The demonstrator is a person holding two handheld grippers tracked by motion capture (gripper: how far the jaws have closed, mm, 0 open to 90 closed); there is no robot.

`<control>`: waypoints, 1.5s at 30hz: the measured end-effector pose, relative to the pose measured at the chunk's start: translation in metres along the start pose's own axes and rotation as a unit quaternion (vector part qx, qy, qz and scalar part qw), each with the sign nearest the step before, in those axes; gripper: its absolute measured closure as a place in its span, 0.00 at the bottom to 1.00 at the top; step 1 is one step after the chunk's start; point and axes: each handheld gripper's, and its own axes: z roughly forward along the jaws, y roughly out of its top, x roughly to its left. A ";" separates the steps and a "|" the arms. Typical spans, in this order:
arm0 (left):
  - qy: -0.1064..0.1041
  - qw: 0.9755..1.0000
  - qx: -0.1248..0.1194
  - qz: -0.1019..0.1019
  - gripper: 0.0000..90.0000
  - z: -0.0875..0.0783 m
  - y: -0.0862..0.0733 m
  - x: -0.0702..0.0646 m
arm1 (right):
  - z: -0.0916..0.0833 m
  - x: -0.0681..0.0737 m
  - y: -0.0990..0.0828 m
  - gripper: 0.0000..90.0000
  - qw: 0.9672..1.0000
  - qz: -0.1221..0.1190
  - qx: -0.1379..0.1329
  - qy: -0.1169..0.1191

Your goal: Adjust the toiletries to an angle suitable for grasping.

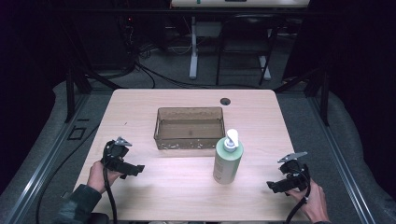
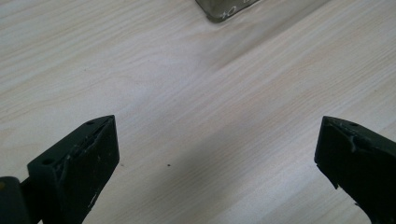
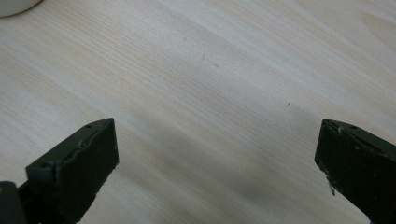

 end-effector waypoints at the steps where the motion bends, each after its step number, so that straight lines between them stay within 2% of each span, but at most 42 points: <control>1: 0.001 1.000 0.000 -0.001 0.00 0.000 0.000 0.000 | -0.001 0.001 0.000 0.00 1.000 0.004 -0.006 0.003; 9: 0.000 1.000 0.007 0.006 0.00 0.004 0.003 -0.002 | -0.006 0.011 0.003 0.00 0.999 -0.007 -0.030 0.026; 15: -0.005 1.000 0.006 0.006 0.00 0.004 0.003 -0.003 | -0.011 0.025 0.013 0.00 0.997 -0.022 -0.060 0.048; 21: -0.005 1.000 0.007 0.009 0.00 0.005 0.004 -0.004 | -0.015 0.042 0.023 0.00 0.993 -0.049 -0.082 0.068; 33: -0.006 1.000 0.007 0.010 0.00 0.005 0.003 -0.004 | -0.016 0.064 0.040 0.02 0.985 -0.054 -0.124 0.109; 39: -0.003 1.000 0.010 0.010 0.00 0.005 0.002 -0.004 | -0.017 0.072 0.048 0.07 0.981 -0.059 -0.145 0.118; 43: -0.005 1.000 0.009 0.007 0.00 0.003 0.001 -0.004 | -0.018 0.078 0.052 0.12 0.978 -0.069 -0.158 0.116; 45: -0.002 1.000 0.010 0.008 0.00 0.003 0.000 -0.004 | -0.018 0.079 0.054 0.12 0.978 -0.064 -0.162 0.119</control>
